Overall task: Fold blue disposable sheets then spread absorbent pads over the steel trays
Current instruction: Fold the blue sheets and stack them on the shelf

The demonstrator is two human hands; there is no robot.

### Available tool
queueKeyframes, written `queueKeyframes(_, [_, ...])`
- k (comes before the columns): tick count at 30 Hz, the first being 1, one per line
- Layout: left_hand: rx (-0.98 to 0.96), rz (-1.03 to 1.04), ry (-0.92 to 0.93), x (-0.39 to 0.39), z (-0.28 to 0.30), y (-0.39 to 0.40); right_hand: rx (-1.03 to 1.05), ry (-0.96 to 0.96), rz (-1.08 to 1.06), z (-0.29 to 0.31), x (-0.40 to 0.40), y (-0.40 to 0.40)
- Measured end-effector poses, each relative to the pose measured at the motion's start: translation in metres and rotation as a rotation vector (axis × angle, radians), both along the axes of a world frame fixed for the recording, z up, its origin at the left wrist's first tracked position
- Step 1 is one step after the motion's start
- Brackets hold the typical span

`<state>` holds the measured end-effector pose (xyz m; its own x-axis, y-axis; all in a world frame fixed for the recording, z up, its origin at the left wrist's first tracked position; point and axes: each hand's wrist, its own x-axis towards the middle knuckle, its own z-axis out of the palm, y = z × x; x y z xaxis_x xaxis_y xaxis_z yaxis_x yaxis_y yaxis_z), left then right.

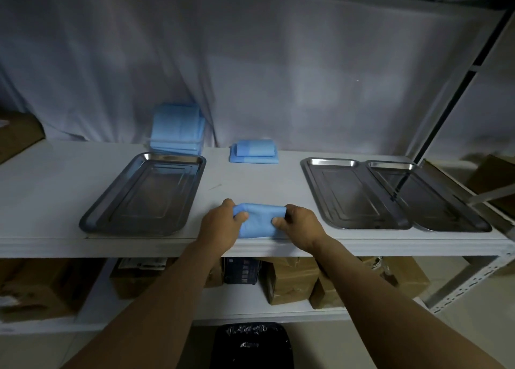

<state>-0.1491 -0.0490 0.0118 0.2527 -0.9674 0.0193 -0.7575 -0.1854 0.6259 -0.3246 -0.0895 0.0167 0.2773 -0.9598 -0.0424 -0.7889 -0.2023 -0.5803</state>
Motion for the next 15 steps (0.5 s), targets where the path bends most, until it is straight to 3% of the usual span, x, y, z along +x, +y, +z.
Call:
queueKeyframes(8, [0.098, 0.188, 0.052, -0.007, -0.009, -0.032, 0.088, 0.086, -0.223, -0.015, 0.03, -0.034])
queueKeyframes(15, [0.101, 0.101, -0.479, -0.006, -0.027, -0.031, 0.273, 0.183, -0.236, -0.005, 0.036, -0.045])
